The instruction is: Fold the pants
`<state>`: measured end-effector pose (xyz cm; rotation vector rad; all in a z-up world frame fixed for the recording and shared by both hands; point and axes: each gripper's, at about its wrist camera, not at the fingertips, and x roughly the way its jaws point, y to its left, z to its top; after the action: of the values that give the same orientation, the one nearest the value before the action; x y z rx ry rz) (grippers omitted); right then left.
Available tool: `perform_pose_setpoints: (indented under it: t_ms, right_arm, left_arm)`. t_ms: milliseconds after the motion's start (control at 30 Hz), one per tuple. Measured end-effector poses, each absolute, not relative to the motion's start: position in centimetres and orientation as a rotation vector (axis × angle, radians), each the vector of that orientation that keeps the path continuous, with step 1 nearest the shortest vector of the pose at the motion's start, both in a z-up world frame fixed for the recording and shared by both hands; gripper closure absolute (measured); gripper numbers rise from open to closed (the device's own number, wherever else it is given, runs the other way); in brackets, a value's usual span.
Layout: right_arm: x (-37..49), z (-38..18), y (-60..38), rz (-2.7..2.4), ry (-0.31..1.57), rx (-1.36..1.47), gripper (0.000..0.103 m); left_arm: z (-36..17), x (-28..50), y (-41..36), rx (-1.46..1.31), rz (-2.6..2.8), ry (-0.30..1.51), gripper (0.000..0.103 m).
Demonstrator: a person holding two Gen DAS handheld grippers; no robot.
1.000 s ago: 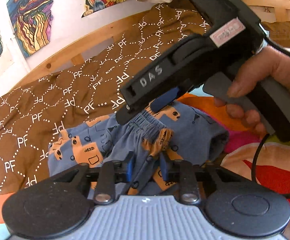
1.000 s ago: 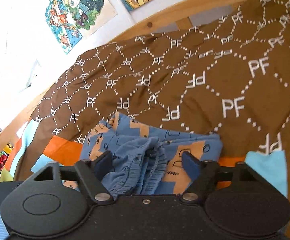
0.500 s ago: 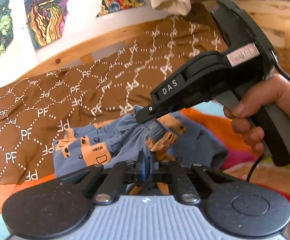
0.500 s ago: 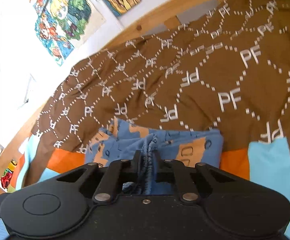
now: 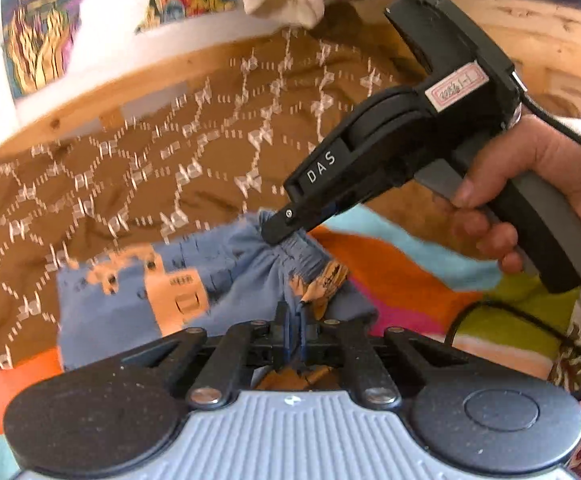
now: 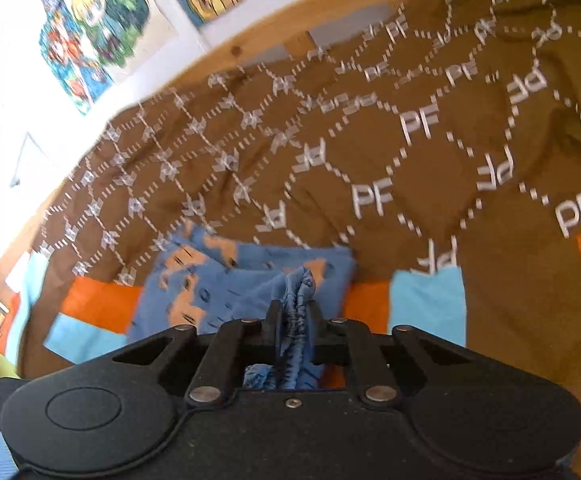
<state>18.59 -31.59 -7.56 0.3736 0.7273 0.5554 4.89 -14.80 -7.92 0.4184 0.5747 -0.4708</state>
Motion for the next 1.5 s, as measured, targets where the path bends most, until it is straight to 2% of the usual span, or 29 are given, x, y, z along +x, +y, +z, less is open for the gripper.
perform_pose_setpoints:
  t_ms: [33, 67, 100, 133, 167, 200, 267, 300, 367, 533, 600, 667, 733, 933, 1167, 1300, 1500]
  right_arm:
    - [18.7, -7.9, -31.4, 0.545, 0.743, 0.351, 0.079]
    - [18.8, -8.1, -31.3, 0.533, 0.75, 0.334, 0.069]
    - [18.7, -8.1, -31.3, 0.524, 0.751, 0.314, 0.065]
    - [18.6, -8.0, -31.3, 0.521, 0.744, 0.302, 0.062]
    - [18.5, -7.7, -31.3, 0.512, 0.731, 0.288, 0.051]
    - [18.2, -7.4, -31.4, 0.494, 0.708, 0.266, 0.033]
    - [17.5, -6.7, -31.3, 0.456, 0.633, 0.21, 0.016]
    - [17.3, -6.3, -31.0, 0.449, 0.603, 0.186, 0.011]
    - [16.9, -6.0, -30.5, 0.443, 0.566, 0.149, 0.003]
    - [16.9, -6.2, -28.3, 0.467, 0.596, -0.008, 0.001]
    - [16.7, -6.7, -27.3, 0.487, 0.646, -0.176, 0.001]
    - [15.9, -7.1, -27.0, 0.55, 0.633, -0.351, 0.001]
    - [15.3, -6.9, -27.6, 0.595, 0.609, -0.395, 0.001]
    - [16.5, -6.5, -29.2, 0.585, 0.681, -0.273, 0.001]
    - [15.6, -4.6, -28.8, 0.437, 0.469, -0.165, 0.001]
    - [16.4, -5.8, -27.2, 0.327, 0.455, -0.15, 0.001]
    - [17.5, -8.5, -25.8, 0.215, 0.476, -0.214, 0.001]
  left_arm:
    - [-8.2, 5.1, -14.5, 0.401, -0.479, 0.597, 0.093]
    - [-8.1, 5.1, -14.1, 0.38, -0.484, 0.609, 0.083]
    - [-8.1, 4.9, -13.6, 0.357, -0.496, 0.619, 0.074]
    - [-7.7, 4.7, -12.9, 0.324, -0.512, 0.621, 0.054]
    - [-7.2, 4.5, -12.2, 0.288, -0.514, 0.606, 0.045]
    - [-6.7, 4.3, -11.3, 0.251, -0.505, 0.589, 0.044]
    - [-5.8, 4.3, -9.7, 0.192, -0.462, 0.579, 0.042]
    - [-5.5, 4.6, -8.8, 0.158, -0.415, 0.578, 0.04]
    - [-5.2, 5.3, -7.5, 0.115, -0.304, 0.58, 0.025]
    - [-6.3, 7.2, -5.2, 0.145, -0.106, 0.68, 0.012]
    - [-7.7, 7.2, -4.9, 0.239, -0.068, 0.727, 0.007]
    - [-8.1, 6.1, -4.0, 0.245, -0.053, 0.696, 0.0]
    - [-8.0, 6.1, -3.2, 0.225, -0.054, 0.72, 0.0]
    - [-6.7, 6.4, -1.0, 0.112, -0.059, 0.8, 0.0]
    - [-2.9, 10.3, -2.6, 0.171, -0.064, 0.63, 0.0]
    - [-3.4, 14.5, -4.1, 0.218, -0.068, 0.57, 0.0]
    - [-6.7, 18.4, -4.0, 0.226, 0.07, 0.59, 0.002]
